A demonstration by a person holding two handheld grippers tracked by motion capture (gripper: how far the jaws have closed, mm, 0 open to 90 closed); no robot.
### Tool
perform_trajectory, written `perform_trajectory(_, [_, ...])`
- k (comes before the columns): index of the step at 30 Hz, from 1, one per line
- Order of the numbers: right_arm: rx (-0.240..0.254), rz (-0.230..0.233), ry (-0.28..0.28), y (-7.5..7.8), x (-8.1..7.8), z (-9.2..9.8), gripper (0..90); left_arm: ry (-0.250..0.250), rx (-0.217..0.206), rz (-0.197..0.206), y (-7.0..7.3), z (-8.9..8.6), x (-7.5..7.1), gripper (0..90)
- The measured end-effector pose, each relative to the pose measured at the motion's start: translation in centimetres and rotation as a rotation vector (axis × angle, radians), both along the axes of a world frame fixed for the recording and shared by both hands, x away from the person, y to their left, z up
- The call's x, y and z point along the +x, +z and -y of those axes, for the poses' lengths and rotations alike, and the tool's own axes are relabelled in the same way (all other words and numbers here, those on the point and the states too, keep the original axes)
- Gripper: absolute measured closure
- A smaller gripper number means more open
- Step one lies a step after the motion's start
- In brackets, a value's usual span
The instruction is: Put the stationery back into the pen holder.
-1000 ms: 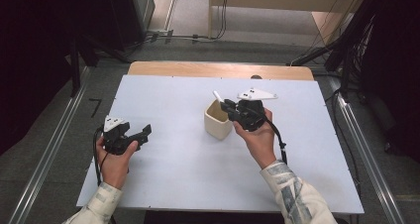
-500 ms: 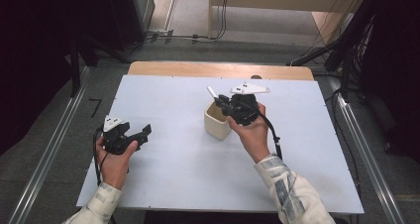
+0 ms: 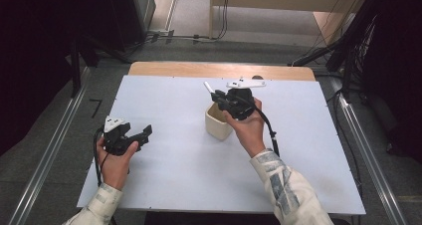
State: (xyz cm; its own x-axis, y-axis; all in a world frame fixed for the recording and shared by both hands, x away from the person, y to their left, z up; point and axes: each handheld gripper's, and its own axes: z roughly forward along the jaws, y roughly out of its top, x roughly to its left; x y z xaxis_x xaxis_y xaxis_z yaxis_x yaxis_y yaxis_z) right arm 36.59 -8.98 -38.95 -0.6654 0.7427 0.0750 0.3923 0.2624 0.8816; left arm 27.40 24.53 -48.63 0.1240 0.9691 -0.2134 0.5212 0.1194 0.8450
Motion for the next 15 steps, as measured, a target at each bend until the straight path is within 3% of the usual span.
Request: perform_trajectory(15, [0.010, -0.017, -0.008, -0.31, 0.99, -0.89, 76.5, -0.001, 0.000, 0.001, 0.00, -0.02, 0.01, 17.7])
